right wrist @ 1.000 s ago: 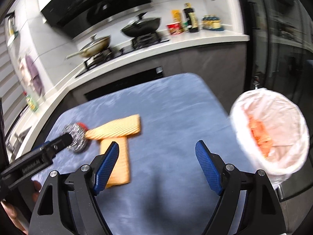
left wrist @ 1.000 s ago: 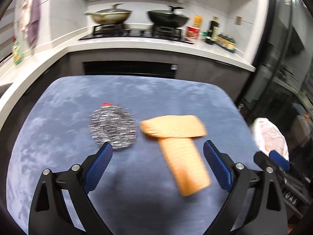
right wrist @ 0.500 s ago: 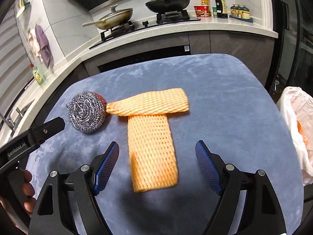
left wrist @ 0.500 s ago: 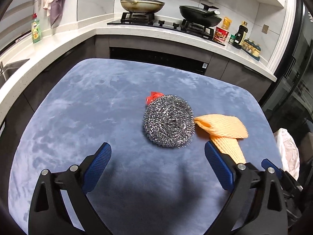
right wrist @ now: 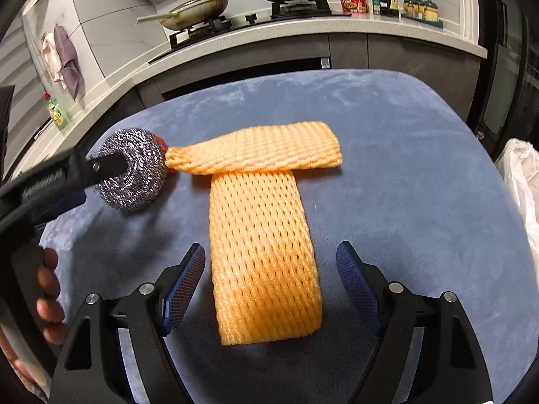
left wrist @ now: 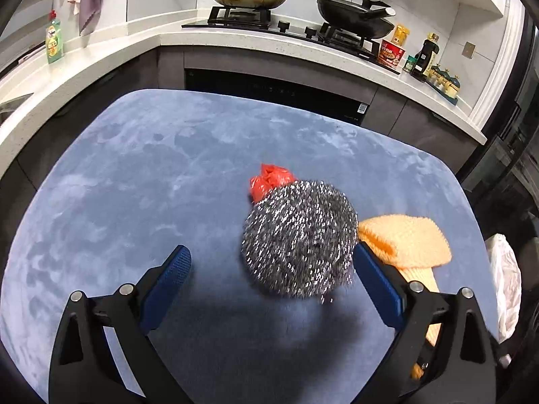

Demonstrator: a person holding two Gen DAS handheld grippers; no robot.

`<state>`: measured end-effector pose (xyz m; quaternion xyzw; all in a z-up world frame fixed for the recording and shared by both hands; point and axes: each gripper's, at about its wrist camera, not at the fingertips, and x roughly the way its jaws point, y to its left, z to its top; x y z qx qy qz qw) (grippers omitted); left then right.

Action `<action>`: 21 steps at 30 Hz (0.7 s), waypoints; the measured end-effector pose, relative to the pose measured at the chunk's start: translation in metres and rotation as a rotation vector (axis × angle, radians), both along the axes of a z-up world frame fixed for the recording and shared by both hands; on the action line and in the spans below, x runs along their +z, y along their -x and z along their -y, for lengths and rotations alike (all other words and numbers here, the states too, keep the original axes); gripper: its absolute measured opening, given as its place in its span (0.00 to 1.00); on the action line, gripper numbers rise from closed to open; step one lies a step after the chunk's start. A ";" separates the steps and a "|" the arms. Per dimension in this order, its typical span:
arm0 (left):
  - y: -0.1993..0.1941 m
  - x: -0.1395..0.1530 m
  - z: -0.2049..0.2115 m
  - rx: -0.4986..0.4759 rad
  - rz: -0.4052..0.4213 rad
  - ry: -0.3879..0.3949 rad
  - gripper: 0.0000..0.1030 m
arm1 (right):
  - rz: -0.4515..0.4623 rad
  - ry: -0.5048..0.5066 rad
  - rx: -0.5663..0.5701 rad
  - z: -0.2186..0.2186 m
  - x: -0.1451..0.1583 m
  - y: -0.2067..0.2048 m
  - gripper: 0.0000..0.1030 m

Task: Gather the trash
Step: 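Grasp the orange foam net with the right tool while the left tool grasps the steel wool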

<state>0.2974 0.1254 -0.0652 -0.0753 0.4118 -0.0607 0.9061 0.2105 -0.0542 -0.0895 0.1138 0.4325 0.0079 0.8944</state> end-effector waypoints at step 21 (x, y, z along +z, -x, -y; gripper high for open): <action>0.041 0.013 -0.001 -0.028 -0.001 0.063 0.27 | 0.032 -0.078 0.057 0.003 0.020 0.034 0.24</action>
